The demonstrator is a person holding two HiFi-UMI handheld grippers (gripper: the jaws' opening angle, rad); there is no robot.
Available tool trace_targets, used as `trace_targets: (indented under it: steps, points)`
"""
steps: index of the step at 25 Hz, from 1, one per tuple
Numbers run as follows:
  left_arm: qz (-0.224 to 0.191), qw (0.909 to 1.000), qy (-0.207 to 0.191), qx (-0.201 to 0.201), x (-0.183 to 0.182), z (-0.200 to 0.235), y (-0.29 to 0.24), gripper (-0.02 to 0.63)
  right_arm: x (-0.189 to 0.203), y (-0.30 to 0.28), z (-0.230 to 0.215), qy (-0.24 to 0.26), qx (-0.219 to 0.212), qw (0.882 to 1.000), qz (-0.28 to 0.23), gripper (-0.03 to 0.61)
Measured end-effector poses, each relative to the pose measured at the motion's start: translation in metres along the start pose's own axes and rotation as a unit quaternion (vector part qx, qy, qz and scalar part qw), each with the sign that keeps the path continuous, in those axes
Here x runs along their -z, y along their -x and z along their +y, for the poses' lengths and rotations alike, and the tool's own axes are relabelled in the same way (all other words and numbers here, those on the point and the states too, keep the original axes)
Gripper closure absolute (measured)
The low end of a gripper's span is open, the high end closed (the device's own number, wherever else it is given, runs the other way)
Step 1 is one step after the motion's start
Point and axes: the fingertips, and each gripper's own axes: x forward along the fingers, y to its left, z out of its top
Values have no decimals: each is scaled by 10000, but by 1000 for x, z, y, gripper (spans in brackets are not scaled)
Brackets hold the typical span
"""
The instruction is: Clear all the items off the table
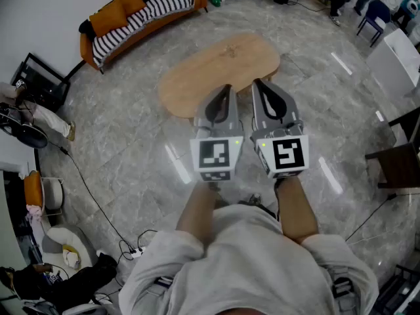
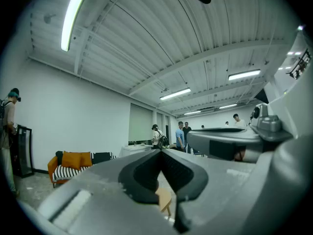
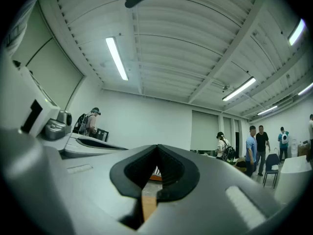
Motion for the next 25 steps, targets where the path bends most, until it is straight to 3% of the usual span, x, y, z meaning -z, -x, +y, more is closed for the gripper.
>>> trace_targets:
  steps: [5, 10, 16, 25]
  points:
    - [-8, 9998, -94, 171, 1, 13, -1, 594, 16, -5, 5, 26, 234, 9997, 39, 572]
    - [203, 9994, -34, 279, 18, 39, 4, 594, 30, -15, 18, -639, 301, 9975, 25, 572]
    - [360, 9988, 65, 316, 39, 80, 12, 594, 52, -22, 30, -672, 716, 9950, 195, 572]
    - [605, 9971, 158, 427, 71, 80, -34, 593, 84, -50, -1, -646, 754, 9942, 421, 572]
